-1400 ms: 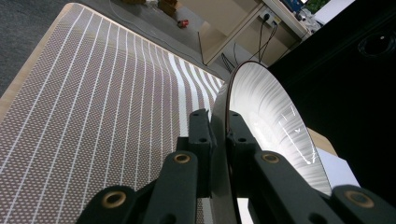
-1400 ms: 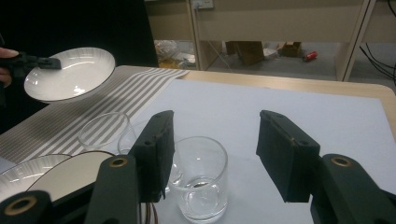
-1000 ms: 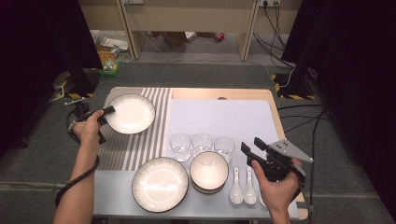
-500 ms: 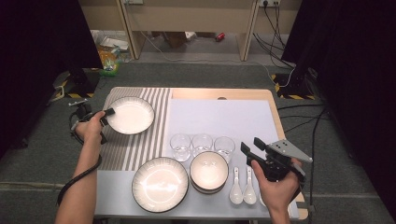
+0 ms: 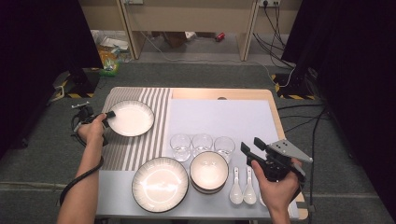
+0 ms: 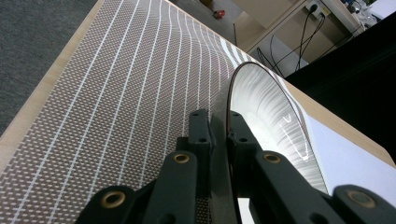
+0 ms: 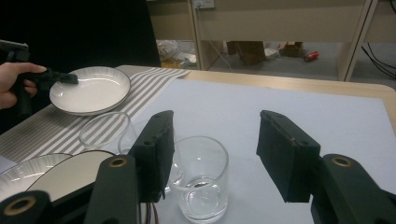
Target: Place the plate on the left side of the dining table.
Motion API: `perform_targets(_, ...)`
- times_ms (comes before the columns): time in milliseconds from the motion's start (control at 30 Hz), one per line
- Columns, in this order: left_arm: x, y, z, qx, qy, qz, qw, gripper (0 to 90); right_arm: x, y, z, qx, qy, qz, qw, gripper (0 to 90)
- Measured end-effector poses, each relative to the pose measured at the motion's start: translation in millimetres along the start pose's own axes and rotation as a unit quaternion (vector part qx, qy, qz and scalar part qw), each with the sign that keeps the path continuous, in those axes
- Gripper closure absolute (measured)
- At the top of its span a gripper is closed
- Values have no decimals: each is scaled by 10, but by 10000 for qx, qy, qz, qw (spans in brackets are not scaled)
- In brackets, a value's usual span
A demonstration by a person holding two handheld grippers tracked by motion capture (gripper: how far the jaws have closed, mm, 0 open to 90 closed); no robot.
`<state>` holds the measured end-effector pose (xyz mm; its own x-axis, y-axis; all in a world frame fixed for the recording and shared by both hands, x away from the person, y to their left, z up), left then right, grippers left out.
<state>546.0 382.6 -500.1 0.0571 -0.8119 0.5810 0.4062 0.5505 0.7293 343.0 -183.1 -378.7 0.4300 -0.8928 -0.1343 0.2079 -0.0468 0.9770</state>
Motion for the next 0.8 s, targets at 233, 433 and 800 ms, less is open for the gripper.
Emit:
perform_targets(233,-47,-23,-14,-55,52,47,10000,835,-6,-2,1,-9,9,2,10000,464)
perform_targets(433,-44,-25,-21,-124,210,-179,9995,829,-15,-7,-7,-26,9,-20,10000,463)
perform_targets(800,-25,95,114,126,821,-1247,9887,557,9,-9,-5,-23,-16,20,10000,460)
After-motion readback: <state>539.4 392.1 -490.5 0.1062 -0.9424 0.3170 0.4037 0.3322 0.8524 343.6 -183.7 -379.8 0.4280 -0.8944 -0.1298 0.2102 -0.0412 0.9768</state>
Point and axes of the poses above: each handheld gripper's, and its own axes: z roughly backward along the jaws, y roughly out of its top, x roughly to its right, the point moved 4 cm from there along -z, roughly forward along the jaws, and after that the axes turned 11 degrees about x, right-handed, at the moved point
